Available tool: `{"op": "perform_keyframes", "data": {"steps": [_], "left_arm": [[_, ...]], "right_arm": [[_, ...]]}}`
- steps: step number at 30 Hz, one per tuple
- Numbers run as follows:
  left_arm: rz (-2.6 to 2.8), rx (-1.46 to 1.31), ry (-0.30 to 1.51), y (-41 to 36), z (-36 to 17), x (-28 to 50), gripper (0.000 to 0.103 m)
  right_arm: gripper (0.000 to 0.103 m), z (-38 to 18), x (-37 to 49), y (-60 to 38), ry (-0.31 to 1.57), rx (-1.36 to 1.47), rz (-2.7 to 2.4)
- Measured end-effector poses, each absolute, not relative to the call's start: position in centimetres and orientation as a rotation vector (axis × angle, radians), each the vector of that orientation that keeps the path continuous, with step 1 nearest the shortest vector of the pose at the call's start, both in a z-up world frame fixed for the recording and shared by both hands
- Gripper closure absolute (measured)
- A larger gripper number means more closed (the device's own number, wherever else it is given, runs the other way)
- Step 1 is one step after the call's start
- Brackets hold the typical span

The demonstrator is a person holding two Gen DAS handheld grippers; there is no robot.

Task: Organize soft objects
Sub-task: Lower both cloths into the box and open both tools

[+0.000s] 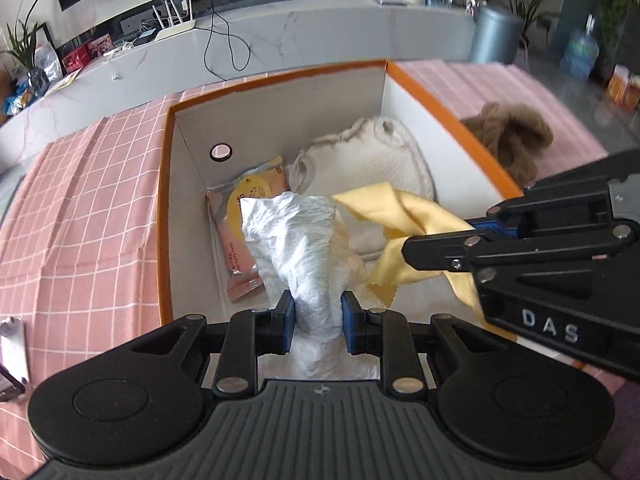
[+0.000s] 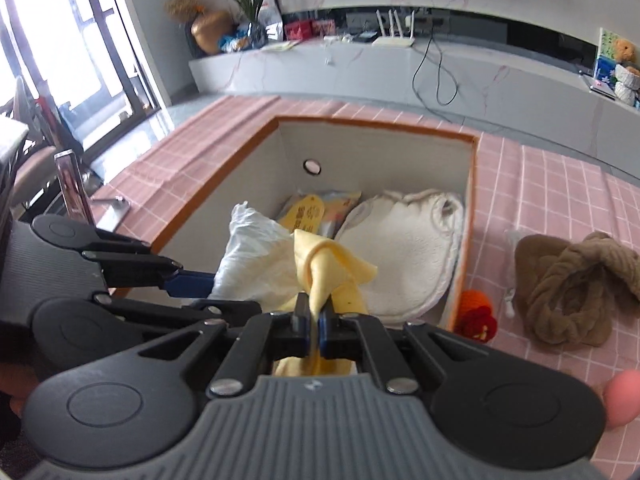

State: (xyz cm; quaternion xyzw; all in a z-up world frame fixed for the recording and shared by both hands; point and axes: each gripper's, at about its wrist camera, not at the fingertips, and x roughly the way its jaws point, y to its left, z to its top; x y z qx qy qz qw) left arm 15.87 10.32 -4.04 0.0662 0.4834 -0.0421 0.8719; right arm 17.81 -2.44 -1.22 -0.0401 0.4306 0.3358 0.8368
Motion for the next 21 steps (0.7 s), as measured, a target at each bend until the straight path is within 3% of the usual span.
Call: {"op": "perform_keyframes", "data": {"steps": [11,20,21], "left_arm": [[-0.068,0.255,1.076,10.3,-5.6,16.8,0.070],[-0.089,0.227,1.021,10.3,-4.8,16.3,0.047],[-0.090,0.224,1.000,10.3,-4.4,16.1,0.039]], "right_arm": [[0.102,-3.9,19.5,-0.4,1.003,-0.129,0.734],[0.101,-4.4,20.3,0.0,1.036,-0.173,0.695],[0.101,-4.4,20.5,-0.2,1.042,-0.162,0.695]]}}
